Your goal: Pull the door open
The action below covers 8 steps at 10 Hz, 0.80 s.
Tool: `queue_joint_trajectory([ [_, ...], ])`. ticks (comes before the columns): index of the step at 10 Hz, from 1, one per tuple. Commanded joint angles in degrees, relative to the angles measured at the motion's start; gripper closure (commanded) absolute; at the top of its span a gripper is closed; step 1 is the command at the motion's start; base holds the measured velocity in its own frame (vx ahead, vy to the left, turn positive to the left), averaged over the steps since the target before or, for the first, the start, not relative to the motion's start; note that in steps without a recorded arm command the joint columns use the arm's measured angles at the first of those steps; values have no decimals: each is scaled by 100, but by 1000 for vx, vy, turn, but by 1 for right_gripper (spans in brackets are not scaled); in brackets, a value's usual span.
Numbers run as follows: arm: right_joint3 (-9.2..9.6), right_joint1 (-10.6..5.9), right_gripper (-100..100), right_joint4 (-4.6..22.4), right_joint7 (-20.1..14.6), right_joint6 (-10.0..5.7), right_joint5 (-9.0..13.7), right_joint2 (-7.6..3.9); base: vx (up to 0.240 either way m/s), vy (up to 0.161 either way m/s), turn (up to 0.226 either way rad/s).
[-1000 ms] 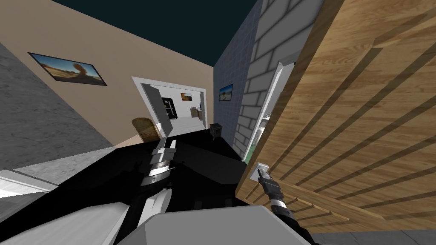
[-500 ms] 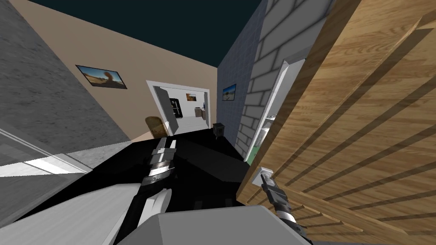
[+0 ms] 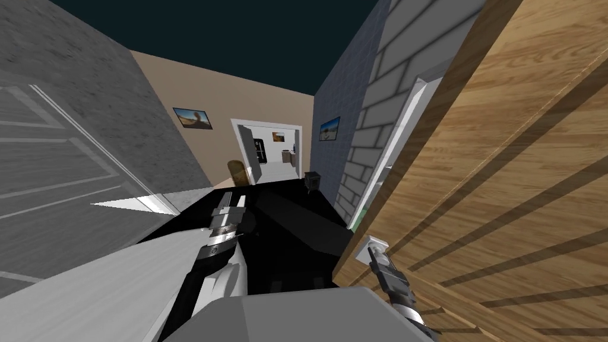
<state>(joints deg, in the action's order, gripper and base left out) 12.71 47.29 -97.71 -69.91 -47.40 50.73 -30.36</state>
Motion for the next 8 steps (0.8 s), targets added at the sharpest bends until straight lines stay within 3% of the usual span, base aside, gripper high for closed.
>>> queue_joint_trajectory([
  [1, 104, 103, 100, -48, -31, -58, -42, 8, -206, -4, 211],
  [8, 191, 356, 100, -46, -156, -355, -107, -54, -198, 16, 100],
])
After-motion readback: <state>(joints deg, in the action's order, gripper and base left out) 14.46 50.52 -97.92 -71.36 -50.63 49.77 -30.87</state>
